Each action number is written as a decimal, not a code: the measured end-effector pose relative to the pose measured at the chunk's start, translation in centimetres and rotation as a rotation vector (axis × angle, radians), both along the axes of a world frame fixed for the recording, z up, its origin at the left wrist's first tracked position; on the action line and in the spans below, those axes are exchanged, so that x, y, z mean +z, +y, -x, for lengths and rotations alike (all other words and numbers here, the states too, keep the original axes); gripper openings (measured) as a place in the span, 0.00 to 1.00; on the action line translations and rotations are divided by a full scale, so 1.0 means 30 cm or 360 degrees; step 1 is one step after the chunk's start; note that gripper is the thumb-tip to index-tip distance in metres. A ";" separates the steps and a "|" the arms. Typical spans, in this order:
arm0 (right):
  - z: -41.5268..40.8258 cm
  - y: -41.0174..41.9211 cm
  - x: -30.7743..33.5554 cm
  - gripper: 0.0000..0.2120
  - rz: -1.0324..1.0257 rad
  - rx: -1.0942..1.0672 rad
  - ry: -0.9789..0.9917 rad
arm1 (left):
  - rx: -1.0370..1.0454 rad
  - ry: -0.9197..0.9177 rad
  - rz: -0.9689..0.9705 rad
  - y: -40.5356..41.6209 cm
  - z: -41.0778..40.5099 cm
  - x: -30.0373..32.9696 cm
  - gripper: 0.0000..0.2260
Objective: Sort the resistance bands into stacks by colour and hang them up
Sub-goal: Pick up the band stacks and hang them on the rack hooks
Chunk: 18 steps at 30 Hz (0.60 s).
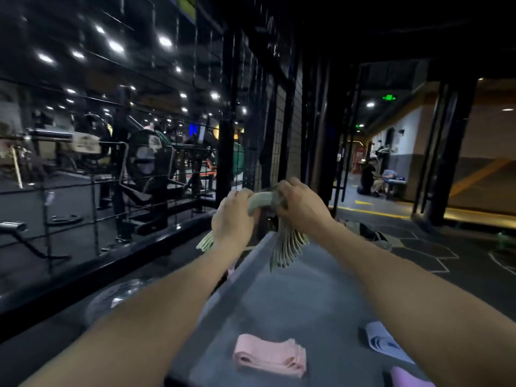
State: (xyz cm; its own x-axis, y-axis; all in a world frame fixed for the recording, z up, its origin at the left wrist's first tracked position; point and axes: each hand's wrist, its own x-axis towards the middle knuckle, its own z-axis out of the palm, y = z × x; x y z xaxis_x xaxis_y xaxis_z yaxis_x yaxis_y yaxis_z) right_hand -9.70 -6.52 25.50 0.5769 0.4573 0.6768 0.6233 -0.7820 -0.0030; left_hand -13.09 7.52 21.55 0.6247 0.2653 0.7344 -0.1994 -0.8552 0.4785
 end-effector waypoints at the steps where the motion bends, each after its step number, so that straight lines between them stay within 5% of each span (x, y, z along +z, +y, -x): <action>1: 0.015 0.026 -0.001 0.10 -0.0002 -0.0009 0.0029 | 0.0004 0.0003 -0.0079 0.033 0.016 0.012 0.10; 7: 0.077 0.131 0.010 0.15 -0.0099 0.0050 0.0112 | 0.0046 0.0036 -0.0342 0.167 0.077 0.087 0.09; 18: -0.129 0.360 0.059 0.09 -0.0335 0.0466 0.0062 | 0.0416 0.0123 -0.0684 0.343 0.008 0.254 0.09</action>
State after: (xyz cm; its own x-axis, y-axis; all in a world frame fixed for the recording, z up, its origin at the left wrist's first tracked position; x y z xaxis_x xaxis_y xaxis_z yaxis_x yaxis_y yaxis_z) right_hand -5.82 4.27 27.27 0.4694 0.4600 0.7537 0.8171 -0.5498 -0.1732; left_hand -13.34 17.82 29.16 0.6349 0.1038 0.7656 0.0696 -0.9946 0.0771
